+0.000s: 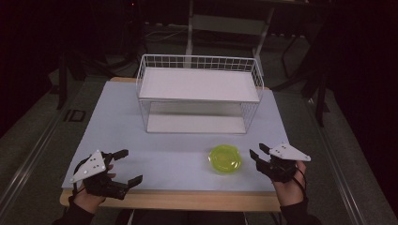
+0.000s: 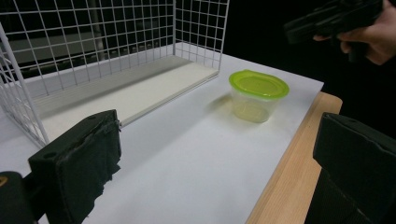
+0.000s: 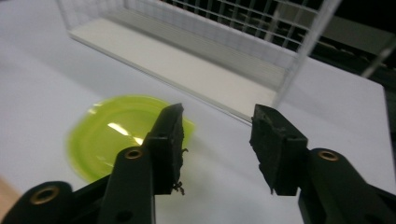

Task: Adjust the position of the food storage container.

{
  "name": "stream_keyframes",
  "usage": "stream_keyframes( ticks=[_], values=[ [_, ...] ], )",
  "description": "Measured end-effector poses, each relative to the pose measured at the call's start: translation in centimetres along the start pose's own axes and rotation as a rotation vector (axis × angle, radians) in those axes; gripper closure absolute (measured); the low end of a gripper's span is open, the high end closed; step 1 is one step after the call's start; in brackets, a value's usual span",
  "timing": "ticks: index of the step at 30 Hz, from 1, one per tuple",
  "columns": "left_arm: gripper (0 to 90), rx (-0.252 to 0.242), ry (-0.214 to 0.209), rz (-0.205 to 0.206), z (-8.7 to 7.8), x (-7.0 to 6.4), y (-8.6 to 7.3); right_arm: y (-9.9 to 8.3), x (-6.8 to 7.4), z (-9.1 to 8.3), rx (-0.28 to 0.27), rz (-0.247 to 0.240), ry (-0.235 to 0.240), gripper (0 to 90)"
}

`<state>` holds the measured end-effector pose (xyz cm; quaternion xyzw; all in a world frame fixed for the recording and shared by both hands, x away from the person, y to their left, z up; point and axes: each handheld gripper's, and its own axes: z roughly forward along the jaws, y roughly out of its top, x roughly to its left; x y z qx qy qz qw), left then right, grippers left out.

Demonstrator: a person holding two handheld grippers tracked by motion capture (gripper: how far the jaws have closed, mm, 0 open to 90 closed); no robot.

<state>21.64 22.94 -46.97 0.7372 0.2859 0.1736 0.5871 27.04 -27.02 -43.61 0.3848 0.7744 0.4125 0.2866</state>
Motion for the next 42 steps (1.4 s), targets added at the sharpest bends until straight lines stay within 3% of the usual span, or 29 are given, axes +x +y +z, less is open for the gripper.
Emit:
stream_keyframes(
  ticks=[4, 8, 9, 11, 17, 27, 36, 42],
  values=[
    [2.0, 0.001, 0.0, -0.002, 0.0, 0.0, 0.0, -0.6, -1.2, 1.3, 0.064, 0.023, -0.018, 62.3],
    [2.0, 0.0, 0.0, -0.003, 0.0, 0.0, 0.0, -1.2, -1.7, 2.4, 0.14, 0.057, -0.012, 83.3],
    [2.0, 0.0, 0.0, -0.004, 0.0, 0.0, 0.0, -1.2, -1.7, 2.4, 0.14, 0.057, -0.012, 83.3],
    [1.9, 0.001, 0.001, -0.003, 0.0, 0.0, 0.0, -1.8, -2.0, 3.3, 0.191, 0.078, -0.017, 89.8],
    [1.9, 0.002, 0.001, 0.002, 0.0, 0.0, 0.0, -2.9, -1.8, 4.6, 0.24, 0.117, 0.012, 89.9],
    [1.9, 0.003, 0.0, 0.005, 0.0, 0.0, 0.0, -4.3, -0.2, 7.1, 0.342, 0.106, 0.071, 89.9],
    [1.9, 0.003, 0.001, 0.008, 0.0, 0.0, 0.0, -4.7, 1.0, 8.4, 0.387, 0.128, 0.128, 89.9],
    [2.0, 0.004, 0.002, 0.007, 0.1, 0.0, 0.0, -4.5, 1.8, 8.7, 0.387, 0.128, 0.151, 89.9]
  ],
)
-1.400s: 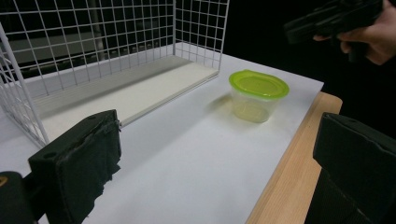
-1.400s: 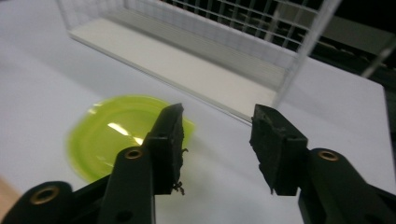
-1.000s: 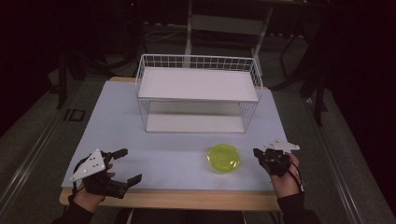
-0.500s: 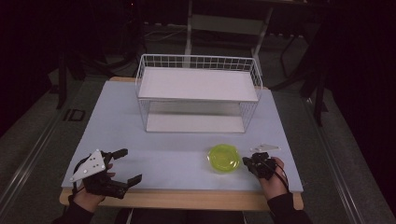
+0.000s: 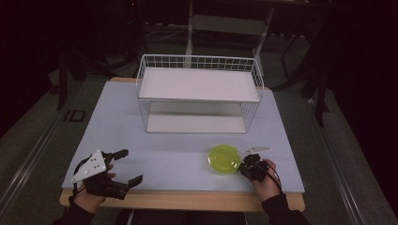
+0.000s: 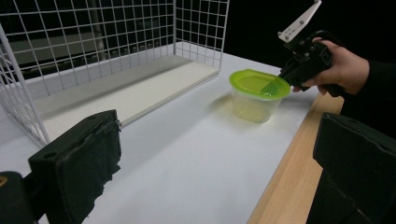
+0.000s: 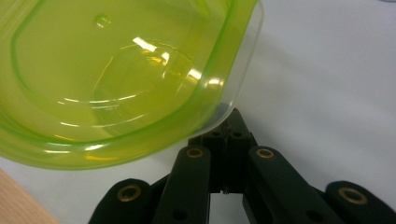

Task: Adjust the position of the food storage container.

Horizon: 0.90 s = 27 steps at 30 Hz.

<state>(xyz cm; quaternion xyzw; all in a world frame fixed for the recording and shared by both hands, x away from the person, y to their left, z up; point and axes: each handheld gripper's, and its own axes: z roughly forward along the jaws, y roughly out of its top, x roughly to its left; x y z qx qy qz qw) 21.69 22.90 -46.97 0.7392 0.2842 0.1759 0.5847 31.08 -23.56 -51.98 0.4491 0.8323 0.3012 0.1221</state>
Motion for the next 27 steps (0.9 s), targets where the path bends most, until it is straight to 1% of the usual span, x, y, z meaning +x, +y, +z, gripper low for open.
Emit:
stream_keyframes(
  ticks=[5, 6, 7, 8, 12, 14, 19, 20, 27],
  values=[
    [2.0, 0.001, 0.0, -0.001, 0.0, 0.0, 0.0, 0.1, 0.3, 0.2, 0.007, -0.004, 0.004, 89.9],
    [2.0, 0.002, 0.002, 0.004, 0.0, 0.0, 0.0, 0.1, 0.5, 0.3, 0.01, -0.002, 0.012, 89.9],
    [2.0, 0.002, 0.0, 0.003, 0.0, 0.0, 0.0, 0.3, 0.9, 0.5, 0.014, -0.018, 0.016, 89.9],
    [1.9, 0.002, 0.0, 0.004, 0.0, 0.0, 0.0, 0.4, 1.2, 0.6, 0.011, -0.016, 0.022, 89.9],
    [2.0, 0.004, 0.0, 0.006, 0.0, -0.1, 0.0, 1.0, 2.0, 1.0, 0.005, -0.033, 0.034, 89.9],
    [1.9, 0.004, 0.0, 0.007, 0.0, -0.1, 0.0, 1.3, 2.5, 1.3, 0.009, -0.033, 0.048, 89.9],
    [1.9, 0.005, -0.003, 0.007, 0.0, -0.1, 0.0, 1.9, 3.8, 2.1, 0.017, -0.066, 0.058, 89.8],
    [1.9, 0.006, -0.003, 0.008, 0.0, -0.1, 0.0, 2.1, 4.0, 2.2, 0.019, -0.065, 0.065, 89.8],
    [1.9, 0.005, -0.004, 0.009, 0.0, -0.1, 0.0, 3.0, 5.4, 3.0, 0.019, -0.094, 0.079, 89.8]
  ],
)
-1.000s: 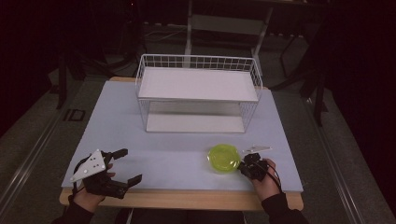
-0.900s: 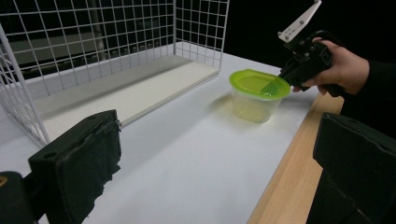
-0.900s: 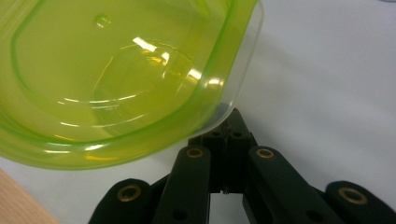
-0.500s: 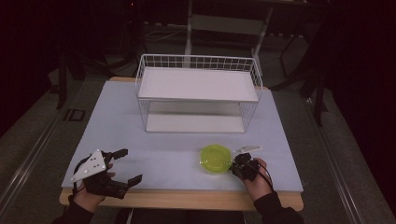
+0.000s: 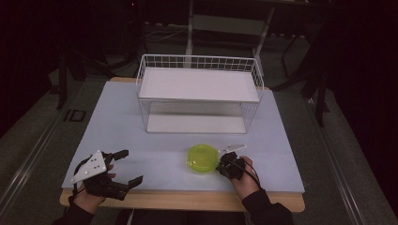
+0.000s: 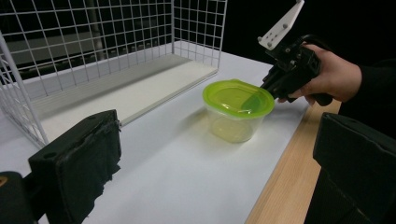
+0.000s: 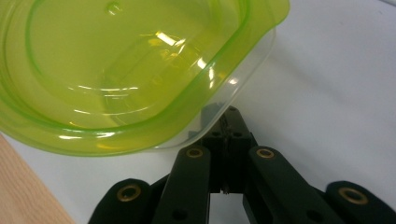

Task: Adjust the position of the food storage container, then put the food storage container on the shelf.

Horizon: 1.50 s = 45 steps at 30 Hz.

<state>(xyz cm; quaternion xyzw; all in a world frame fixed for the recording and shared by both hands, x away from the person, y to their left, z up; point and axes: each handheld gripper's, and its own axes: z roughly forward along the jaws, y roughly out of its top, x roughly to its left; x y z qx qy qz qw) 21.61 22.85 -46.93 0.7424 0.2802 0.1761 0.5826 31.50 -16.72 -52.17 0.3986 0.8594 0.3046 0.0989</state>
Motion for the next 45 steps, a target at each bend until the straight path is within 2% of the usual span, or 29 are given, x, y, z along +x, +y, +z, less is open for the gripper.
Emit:
stream_keyframes(
  ticks=[13, 24, 27, 30, 32, 35, 36, 37, 40, 41, 42, 43, 44, 45],
  values=[
    [2.0, 0.002, -0.004, 0.0, 0.0, 0.0, 0.0, 1.3, 1.4, 1.1, 0.008, -0.013, 0.033, 89.4],
    [2.0, 0.002, -0.005, 0.0, 0.0, 0.0, 0.0, 2.2, 2.6, 2.1, 0.013, -0.045, 0.048, 88.0],
    [2.0, -0.001, -0.006, 0.0, 0.0, 0.0, 0.0, 2.2, 2.6, 2.1, 0.014, -0.048, 0.043, 87.3],
    [1.9, -0.002, -0.007, -0.001, 0.0, 0.0, 0.0, 2.1, 2.5, 1.4, 0.008, -0.081, 0.011, 84.0],
    [1.9, -0.004, -0.008, -0.003, 0.0, 0.0, 0.0, 2.1, 2.5, 1.2, 0.005, -0.085, 0.003, 83.2],
    [1.9, -0.014, -0.023, -0.007, 0.0, -0.1, 0.0, 2.0, 2.4, 0.2, -0.017, -0.106, -0.017, 78.9],
    [2.0, -0.018, -0.033, -0.004, 0.1, -0.2, 0.0, 1.9, 2.3, -0.4, -0.036, -0.123, -0.033, 74.1],
    [1.9, -0.018, -0.033, -0.004, 0.1, -0.2, 0.0, 1.9, 2.3, -0.4, -0.036, -0.123, -0.033, 74.1],
    [2.0, -0.022, -0.052, -0.009, 0.2, -0.2, 0.0, 1.5, 2.2, -1.8, -0.071, -0.144, -0.053, 59.5],
    [2.0, -0.023, -0.055, -0.005, 0.2, -0.2, 0.1, 1.5, 2.2, -1.8, -0.071, -0.144, -0.053, 59.5],
    [2.0, -0.018, -0.051, 0.002, 0.2, -0.3, 0.2, 1.1, 2.3, -2.8, -0.102, -0.158, -0.065, 53.5],
    [2.0, -0.018, -0.051, 0.002, 0.2, -0.3, 0.2, 1.1, 2.3, -2.8, -0.102, -0.158, -0.065, 53.5],
    [2.0, -0.011, -0.049, 0.009, 0.2, -0.4, 0.2, 1.0, 2.3, -3.1, -0.108, -0.164, -0.069, 49.3],
    [2.0, -0.011, -0.049, 0.01, 0.2, -0.5, 0.3, 0.7, 2.4, -4.3, -0.143, -0.171, -0.081, 43.6]
  ],
)
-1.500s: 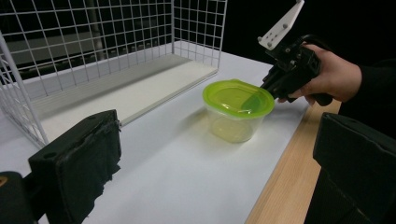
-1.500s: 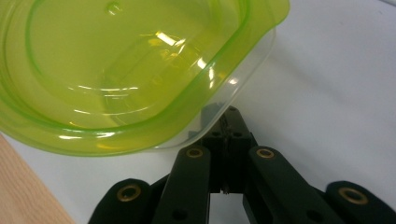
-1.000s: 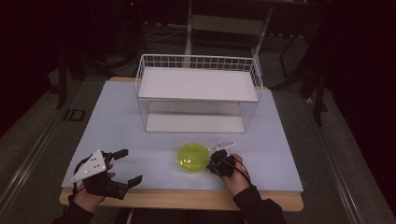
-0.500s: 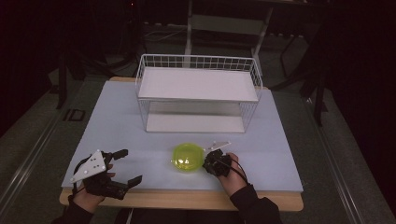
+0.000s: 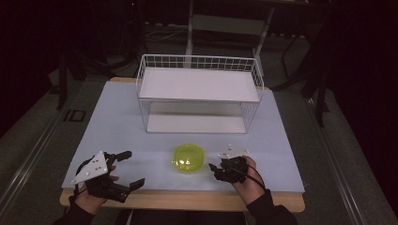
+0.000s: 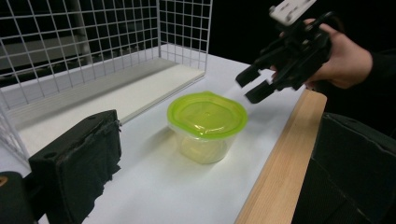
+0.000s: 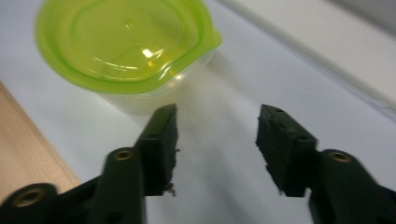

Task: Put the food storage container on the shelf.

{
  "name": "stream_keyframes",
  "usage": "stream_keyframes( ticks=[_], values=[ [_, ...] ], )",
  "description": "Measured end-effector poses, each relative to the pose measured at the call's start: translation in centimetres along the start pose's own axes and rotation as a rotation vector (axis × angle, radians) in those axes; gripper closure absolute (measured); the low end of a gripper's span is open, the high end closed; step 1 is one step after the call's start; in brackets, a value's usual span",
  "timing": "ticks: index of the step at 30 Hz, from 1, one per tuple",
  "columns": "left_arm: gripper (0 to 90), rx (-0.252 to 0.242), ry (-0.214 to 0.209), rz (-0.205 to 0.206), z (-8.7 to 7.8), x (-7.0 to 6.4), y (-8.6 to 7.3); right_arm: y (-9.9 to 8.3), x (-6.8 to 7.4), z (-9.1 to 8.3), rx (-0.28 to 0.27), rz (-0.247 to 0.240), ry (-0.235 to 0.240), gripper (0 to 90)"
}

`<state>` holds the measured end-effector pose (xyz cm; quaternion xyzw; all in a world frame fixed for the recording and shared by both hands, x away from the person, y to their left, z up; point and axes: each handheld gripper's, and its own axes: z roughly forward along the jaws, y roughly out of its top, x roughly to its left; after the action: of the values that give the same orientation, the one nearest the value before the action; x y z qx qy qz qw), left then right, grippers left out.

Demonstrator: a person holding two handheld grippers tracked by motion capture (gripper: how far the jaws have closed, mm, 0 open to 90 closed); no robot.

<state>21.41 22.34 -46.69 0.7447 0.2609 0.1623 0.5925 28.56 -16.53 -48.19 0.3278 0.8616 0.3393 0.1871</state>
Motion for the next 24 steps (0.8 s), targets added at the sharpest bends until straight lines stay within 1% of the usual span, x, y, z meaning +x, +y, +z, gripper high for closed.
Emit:
stream_keyframes(
  ticks=[2, 3, 4, 6, 7, 8, 9, 10, 11, 12, 14, 16, 17, 18, 20, 21, 23, 24],
  values=[
    [2.0, -0.001, 0.007, 0.016, 0.1, -0.2, 0.2, -0.1, -0.1, -0.9, -0.035, 0.011, 0.0, 35.8],
    [2.0, -0.001, 0.007, 0.016, 0.1, -0.2, 0.2, -0.1, -0.1, -1.5, -0.049, 0.024, 0.012, 33.8],
    [2.0, -0.003, -0.003, 0.007, 0.2, -0.3, 0.3, -0.1, -0.2, -2.1, -0.06, 0.037, 0.027, 30.0],
    [2.0, 0.016, -0.022, -0.027, 0.5, -0.4, 0.7, 0.0, -0.4, -3.1, -0.088, 0.036, 0.043, 24.9],
    [2.0, 0.016, -0.022, -0.027, 0.5, -0.4, 0.7, 0.1, -0.5, -3.5, -0.101, 0.044, 0.05, 23.3],
    [2.0, 0.027, -0.029, -0.039, 0.6, -0.5, 0.8, 0.1, -0.5, -3.5, -0.101, 0.044, 0.05, 23.3],
    [2.0, 0.043, -0.036, -0.054, 0.7, -0.6, 1.0, 0.1, -0.5, -3.9, -0.118, 0.052, 0.065, 21.7],
    [2.0, 0.052, -0.042, -0.059, 0.8, -0.6, 1.1, 0.2, -0.6, -4.4, -0.14, 0.06, 0.078, 21.6],
    [2.0, 0.056, -0.051, -0.069, 0.9, -0.7, 1.2, 0.3, -0.6, -4.6, -0.142, 0.059, 0.081, 21.5],
    [2.0, 0.061, -0.067, -0.077, 1.0, -0.9, 1.4, 0.4, -0.6, -4.9, -0.147, 0.052, 0.087, 21.0],
    [2.0, 0.073, -0.069, -0.07, 1.3, -1.0, 1.8, 0.7, -0.5, -5.3, -0.167, 0.042, 0.101, 18.3],
    [2.0, 0.078, -0.072, -0.071, 1.5, -1.0, 2.1, 0.9, -0.3, -5.4, -0.173, 0.023, 0.099, 16.4],
    [1.9, 0.083, -0.07, -0.07, 1.6, -0.9, 2.3, 1.0, -0.2, -5.4, -0.182, 0.02, 0.111, 14.3],
    [2.0, 0.081, -0.064, -0.074, 1.7, -0.9, 2.5, 1.1, -0.1, -5.4, -0.194, 0.018, 0.114, 13.9],
    [2.0, 0.085, -0.072, -0.082, 1.9, -0.7, 2.8, 1.4, 0.1, -5.3, -0.211, 0.009, 0.113, 13.8],
    [2.0, 0.09, -0.064, -0.079, 2.0, -0.7, 3.0, 1.5, 0.1, -5.3, -0.226, -0.001, 0.11, 13.9],
    [2.0, 0.094, -0.074, -0.078, 2.2, -0.6, 3.4, 1.8, 0.3, -5.2, -0.219, -0.022, 0.1, 14.0],
    [2.0, 0.098, -0.07, -0.075, 2.4, -0.5, 3.6, 2.0, 0.3, -5.1, -0.223, -0.025, 0.099, 14.4]
  ],
)
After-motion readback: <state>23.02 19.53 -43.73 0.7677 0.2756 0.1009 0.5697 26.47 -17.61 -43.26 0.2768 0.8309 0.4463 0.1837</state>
